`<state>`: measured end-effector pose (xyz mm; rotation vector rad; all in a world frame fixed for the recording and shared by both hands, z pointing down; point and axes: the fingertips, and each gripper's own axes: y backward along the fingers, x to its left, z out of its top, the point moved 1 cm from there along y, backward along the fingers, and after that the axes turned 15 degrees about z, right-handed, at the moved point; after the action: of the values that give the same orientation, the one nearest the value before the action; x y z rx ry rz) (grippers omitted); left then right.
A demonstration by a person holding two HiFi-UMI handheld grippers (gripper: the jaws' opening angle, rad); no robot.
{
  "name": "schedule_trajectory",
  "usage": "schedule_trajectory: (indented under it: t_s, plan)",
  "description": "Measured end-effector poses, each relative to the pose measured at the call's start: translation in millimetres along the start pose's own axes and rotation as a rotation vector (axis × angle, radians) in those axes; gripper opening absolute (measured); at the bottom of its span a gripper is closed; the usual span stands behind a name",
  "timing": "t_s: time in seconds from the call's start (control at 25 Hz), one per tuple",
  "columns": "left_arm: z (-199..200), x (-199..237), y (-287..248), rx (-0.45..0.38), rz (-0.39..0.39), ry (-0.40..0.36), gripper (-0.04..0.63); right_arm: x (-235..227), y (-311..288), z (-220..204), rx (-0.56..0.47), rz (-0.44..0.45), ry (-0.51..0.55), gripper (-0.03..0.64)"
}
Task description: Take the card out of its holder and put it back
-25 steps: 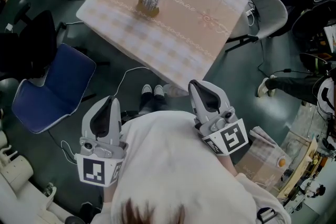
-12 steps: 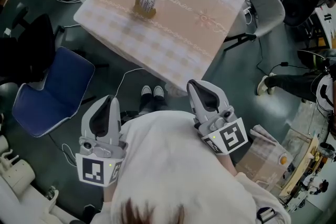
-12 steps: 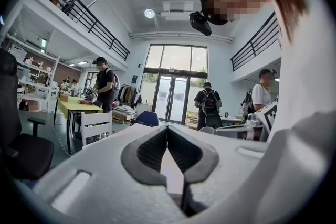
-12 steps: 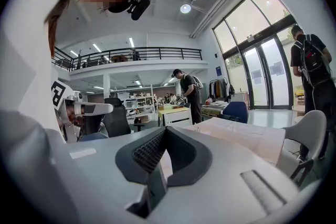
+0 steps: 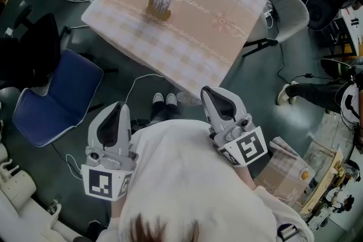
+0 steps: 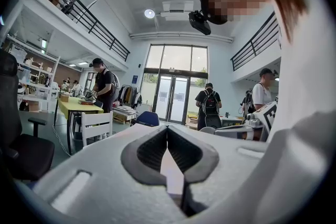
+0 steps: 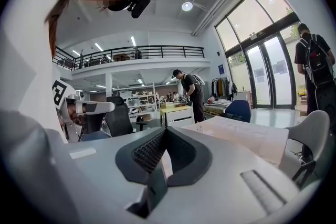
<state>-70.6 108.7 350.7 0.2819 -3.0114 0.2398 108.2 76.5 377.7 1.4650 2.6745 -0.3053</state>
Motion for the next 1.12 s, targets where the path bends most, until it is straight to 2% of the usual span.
schedule_trajectory:
  t_s: [0.8,1.12]
  plan:
    - [6,12,-15,-0.021,-0.004,0.005,0.002,-6,-13,1,0.024,-0.005,0.022,-0.002]
    - [6,25,-14,-0.025,0.022,0.018,0.002,-5,-21,2,0.033,0.006,0.026,-0.002]
